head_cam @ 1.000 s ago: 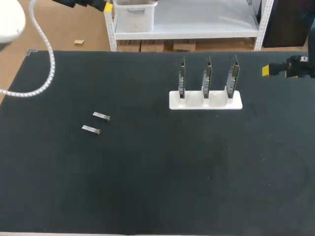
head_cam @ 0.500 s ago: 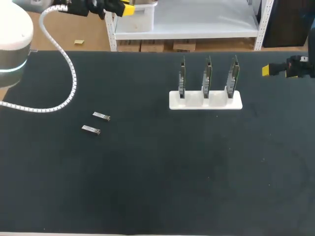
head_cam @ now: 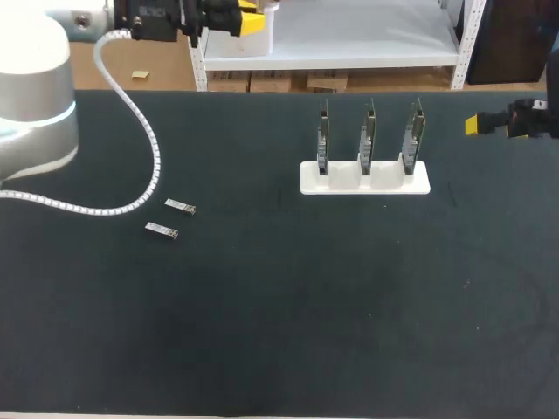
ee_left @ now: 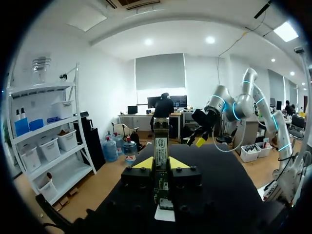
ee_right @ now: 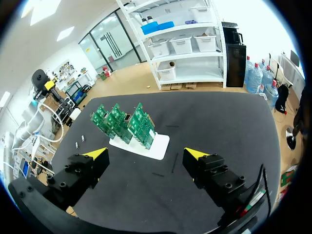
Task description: Pick up the optical module with the left hand, and insert it into the network port with the right hand.
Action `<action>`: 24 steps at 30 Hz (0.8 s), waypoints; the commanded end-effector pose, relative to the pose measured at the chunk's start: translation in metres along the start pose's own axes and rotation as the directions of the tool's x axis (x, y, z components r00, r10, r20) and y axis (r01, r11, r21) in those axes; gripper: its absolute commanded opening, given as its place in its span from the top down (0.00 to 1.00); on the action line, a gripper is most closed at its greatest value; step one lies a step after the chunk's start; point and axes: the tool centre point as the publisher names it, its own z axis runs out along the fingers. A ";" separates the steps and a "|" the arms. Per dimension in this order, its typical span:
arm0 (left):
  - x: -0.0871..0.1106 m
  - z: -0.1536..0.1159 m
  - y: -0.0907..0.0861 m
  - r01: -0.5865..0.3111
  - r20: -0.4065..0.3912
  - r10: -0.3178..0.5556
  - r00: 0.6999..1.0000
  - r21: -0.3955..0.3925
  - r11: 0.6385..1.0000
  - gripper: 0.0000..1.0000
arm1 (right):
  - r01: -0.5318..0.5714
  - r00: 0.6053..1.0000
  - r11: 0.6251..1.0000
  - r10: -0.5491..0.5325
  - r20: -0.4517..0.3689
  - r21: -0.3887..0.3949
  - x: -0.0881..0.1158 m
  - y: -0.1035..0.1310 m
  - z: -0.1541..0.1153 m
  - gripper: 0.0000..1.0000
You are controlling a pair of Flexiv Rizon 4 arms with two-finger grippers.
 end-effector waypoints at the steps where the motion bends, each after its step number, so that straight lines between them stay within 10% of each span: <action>1: 0.004 0.017 0.005 0.002 0.047 -0.003 0.999 0.019 1.000 1.00 | 0.000 1.000 1.000 0.000 0.000 0.000 0.000 0.000 0.000 0.00; 24: 0.016 0.082 -0.017 -0.051 0.045 0.043 0.998 0.175 0.983 1.00 | 0.000 1.000 1.000 0.000 0.000 0.000 0.000 0.000 0.000 0.00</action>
